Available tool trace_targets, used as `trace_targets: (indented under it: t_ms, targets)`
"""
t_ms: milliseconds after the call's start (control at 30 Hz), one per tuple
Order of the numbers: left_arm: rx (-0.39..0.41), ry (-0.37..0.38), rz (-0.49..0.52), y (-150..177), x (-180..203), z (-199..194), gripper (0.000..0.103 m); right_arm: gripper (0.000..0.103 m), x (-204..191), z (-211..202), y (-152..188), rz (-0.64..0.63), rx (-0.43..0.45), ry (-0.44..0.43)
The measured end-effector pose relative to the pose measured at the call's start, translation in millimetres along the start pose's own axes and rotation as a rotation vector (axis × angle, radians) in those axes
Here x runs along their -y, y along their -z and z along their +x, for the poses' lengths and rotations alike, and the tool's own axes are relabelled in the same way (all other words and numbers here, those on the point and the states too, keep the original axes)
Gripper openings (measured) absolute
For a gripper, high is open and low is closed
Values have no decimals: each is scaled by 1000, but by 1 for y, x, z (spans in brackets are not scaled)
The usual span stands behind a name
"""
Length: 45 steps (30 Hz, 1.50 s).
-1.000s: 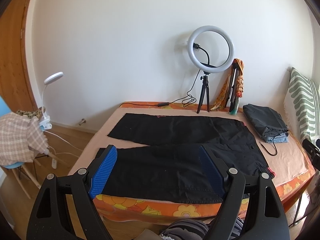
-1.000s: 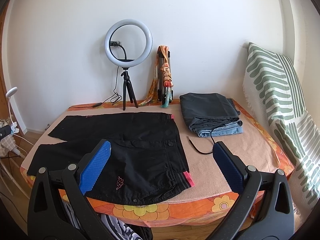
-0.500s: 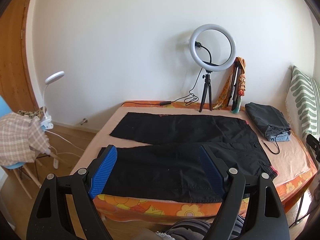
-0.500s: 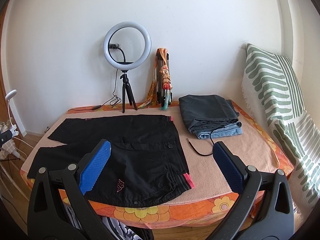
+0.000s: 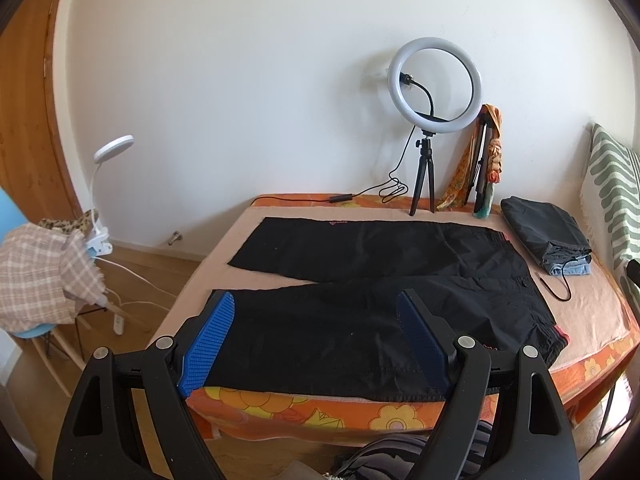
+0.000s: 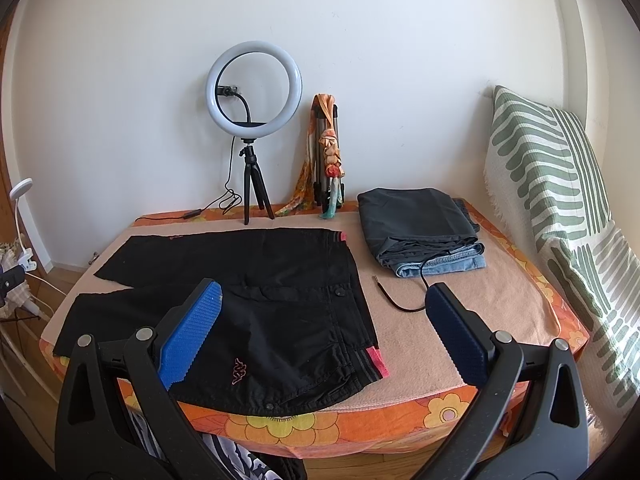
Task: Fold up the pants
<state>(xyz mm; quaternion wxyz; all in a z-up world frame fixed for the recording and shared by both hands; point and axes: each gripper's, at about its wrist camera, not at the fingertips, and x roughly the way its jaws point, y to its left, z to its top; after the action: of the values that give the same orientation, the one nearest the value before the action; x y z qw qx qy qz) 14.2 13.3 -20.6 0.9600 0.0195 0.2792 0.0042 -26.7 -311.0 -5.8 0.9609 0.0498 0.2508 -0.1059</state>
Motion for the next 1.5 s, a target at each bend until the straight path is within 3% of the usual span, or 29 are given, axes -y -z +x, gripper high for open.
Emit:
trace_targets:
  t_ms: [333,600,800,967,1033,1133,1367,1500]
  targets:
    - [-57,-53,91,16,-23,26,83,103,7,17,8,-56,-26,-46]
    - [-121,-13,125,37,-55,53,77,103,18,41,21,-104,-76,-124]
    - [-151,-77,186,57,-71,73,77,103,17,67,46,-230,-131,-179]
    - [-249,-48,160,74,-94,95,75,88,0,87,78,-436,-228,-244]
    - [-285,-35,159,82,-100,103,48,75,-6,98,93,-504,-287,-266]
    - [-317,-38,172,91,-102,111,45,61,-10,115,110,-533,-394,-330]
    - [-357,13,218,106,-102,129,45,57,-34,137,143,-698,-482,-421]
    - [-372,37,223,112,-105,136,45,57,-52,146,155,-785,-492,-424]
